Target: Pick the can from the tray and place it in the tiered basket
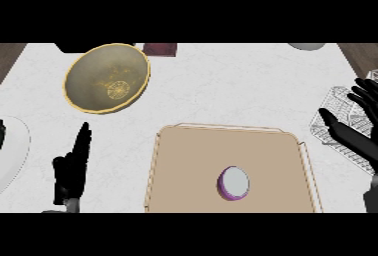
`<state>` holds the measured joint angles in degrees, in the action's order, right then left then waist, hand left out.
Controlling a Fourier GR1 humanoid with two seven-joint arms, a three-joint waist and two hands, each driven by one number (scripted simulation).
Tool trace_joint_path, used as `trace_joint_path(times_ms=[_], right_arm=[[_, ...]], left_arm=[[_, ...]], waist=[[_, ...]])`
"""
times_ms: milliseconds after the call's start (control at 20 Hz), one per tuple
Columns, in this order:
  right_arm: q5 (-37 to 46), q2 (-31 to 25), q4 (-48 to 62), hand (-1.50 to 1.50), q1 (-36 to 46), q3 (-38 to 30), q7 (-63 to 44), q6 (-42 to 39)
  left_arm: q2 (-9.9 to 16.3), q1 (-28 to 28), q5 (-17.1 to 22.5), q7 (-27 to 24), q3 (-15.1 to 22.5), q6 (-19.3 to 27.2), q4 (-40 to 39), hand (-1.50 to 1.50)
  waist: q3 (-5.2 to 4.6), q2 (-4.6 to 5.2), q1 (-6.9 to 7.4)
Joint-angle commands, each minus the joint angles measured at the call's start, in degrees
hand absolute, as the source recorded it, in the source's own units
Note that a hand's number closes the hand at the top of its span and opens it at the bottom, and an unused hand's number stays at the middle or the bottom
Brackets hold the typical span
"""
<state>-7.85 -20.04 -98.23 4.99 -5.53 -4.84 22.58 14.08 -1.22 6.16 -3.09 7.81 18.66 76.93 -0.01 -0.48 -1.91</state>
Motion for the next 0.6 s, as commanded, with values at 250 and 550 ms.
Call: trace_joint_path(times_ms=[250, 550], right_arm=[[3.95, 1.22, -25.23, -1.5, -17.81, 6.78, -7.01, 0.04], [10.4, -14.48, -30.97, -1.5, -21.15, 14.33, -24.47, -11.34]], left_arm=[[-3.88, -3.25, -2.3, 1.32, 4.1, 0.18, -0.24, 0.0], [-1.86, -2.77, -1.93, 2.26, 3.08, -0.9, 0.96, 0.0]], waist=[[-0.05, 0.22, 0.9], [-0.38, 0.33, 1.15]])
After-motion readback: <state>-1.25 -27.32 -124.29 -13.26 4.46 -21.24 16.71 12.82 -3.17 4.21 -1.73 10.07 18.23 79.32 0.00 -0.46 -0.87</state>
